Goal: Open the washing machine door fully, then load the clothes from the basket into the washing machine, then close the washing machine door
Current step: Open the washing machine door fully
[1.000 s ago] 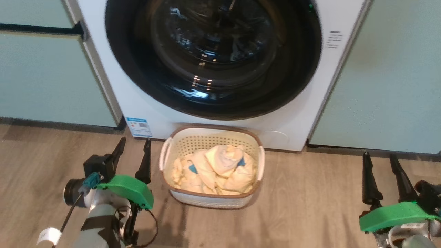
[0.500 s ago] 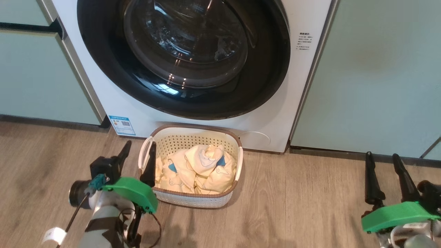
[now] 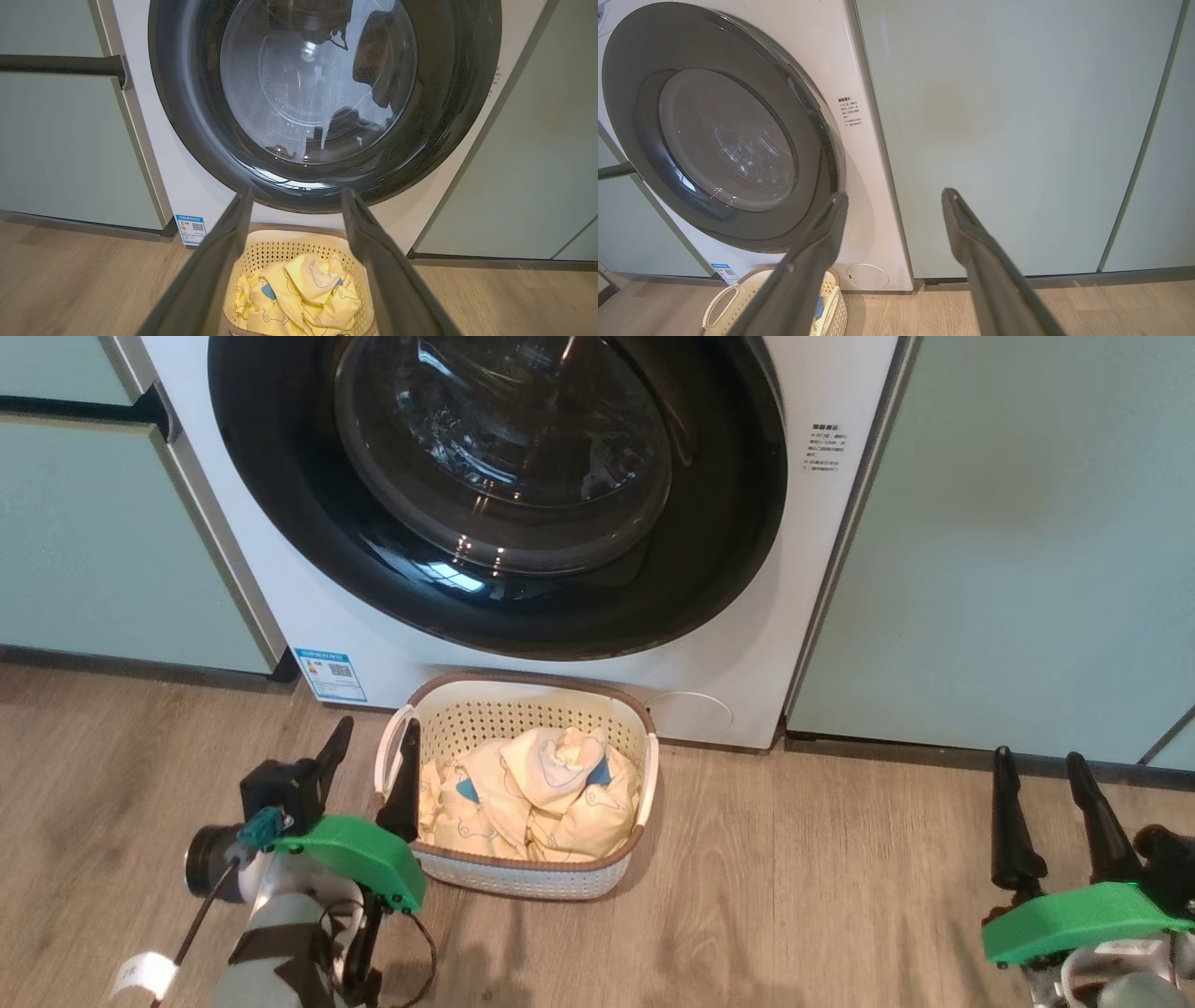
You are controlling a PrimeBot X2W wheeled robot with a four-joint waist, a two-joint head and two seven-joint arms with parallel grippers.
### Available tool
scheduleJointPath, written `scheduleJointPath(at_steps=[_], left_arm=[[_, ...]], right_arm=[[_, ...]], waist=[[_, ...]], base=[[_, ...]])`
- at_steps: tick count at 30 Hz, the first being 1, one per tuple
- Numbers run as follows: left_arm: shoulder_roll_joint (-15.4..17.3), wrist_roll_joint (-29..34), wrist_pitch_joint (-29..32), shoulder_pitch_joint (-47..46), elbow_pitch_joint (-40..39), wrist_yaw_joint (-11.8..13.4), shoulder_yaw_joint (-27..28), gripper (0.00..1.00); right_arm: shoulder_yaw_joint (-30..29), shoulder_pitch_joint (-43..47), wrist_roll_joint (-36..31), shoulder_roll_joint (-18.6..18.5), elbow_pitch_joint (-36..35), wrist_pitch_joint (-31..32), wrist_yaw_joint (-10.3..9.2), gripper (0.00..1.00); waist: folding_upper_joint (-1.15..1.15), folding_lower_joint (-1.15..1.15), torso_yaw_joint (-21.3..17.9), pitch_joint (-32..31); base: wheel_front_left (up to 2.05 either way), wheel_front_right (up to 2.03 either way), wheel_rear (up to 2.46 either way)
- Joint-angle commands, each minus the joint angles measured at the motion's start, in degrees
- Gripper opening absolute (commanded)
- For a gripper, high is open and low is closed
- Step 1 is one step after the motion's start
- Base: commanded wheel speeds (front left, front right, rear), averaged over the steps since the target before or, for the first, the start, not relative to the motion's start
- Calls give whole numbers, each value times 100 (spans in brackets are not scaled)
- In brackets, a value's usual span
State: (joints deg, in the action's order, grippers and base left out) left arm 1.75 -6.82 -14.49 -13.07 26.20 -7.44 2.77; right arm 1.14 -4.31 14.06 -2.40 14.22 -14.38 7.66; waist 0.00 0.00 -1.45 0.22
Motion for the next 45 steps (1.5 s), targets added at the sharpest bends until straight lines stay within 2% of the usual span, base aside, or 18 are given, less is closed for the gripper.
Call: scheduleJointPath(at_steps=[1, 8, 9, 10, 11, 12, 13, 14, 19, 23, 29, 34, 38, 45], left_arm=[[124, -25, -51, -228, -200, -2, 180, 100], [121, -13, -51, -227, -219, -2, 180, 100], [121, -12, -51, -231, -217, -2, 177, 100], [121, -13, -51, -236, -214, -2, 174, 100], [121, -16, -51, -242, -211, -2, 172, 100], [121, -20, -51, -248, -208, -3, 172, 100], [121, -20, -51, -248, -208, -3, 172, 100], [120, -31, -51, -250, -203, -3, 177, 100], [119, -120, -51, -277, -171, -3, 175, 100], [147, -120, -51, -360, -85, -4, 68, 100], [193, -89, -51, -478, -68, -4, -13, 100], [208, -109, -51, -584, -112, -4, -4, 100], [193, -137, -51, -635, -185, -4, -3, 100], [160, -197, -51, -726, -244, -4, -33, 100]], right_arm=[[84, -274, -14, -48, -191, -62, -17, 100], [87, -324, -59, -48, -225, -62, -17, 100], [110, -338, -52, -48, -224, -62, -17, 97], [139, -355, -22, -48, -211, -62, -17, 80], [160, -376, 38, -48, -186, -62, -17, 42], [166, -408, 132, -48, -166, -62, -17, 15], [166, -408, 132, -48, -166, -62, -17, 15], [171, -448, 255, -48, -145, -62, -17, 0], [182, -734, 1217, -48, -53, -62, -17, 0], [8, -1125, 2675, -48, 93, -62, -17, 0], [47, -1641, 3840, -85, 235, -62, -17, 0], [265, -2098, 5158, -347, 357, -62, -17, 0], [551, -2497, 6093, -700, 603, 18, -17, 0], [794, -3220, 7148, -1176, 1101, 825, -17, 0]], waist=[[0, 0, 3, -1], [0, 0, 13, 32], [0, 0, 18, 41], [0, 0, 22, 51], [0, 0, 25, 62], [0, 0, 27, 75], [0, 0, 27, 75], [0, 0, 28, 89], [0, 0, 54, 184], [0, 0, 143, 310], [0, 0, 282, 478], [0, 0, 417, 674], [0, 0, 529, 826], [0, 0, 721, 1090]], base=[[0, 0, 0], [0, 0, 0], [0, 0, 0], [0, 0, 0], [0, 0, 0], [0, 0, 0], [0, 0, 0], [0, 0, 0], [0, 0, 0], [0, 0, 0], [0, 0, 0], [0, 0, 0], [0, 0, 0], [0, 0, 0]])
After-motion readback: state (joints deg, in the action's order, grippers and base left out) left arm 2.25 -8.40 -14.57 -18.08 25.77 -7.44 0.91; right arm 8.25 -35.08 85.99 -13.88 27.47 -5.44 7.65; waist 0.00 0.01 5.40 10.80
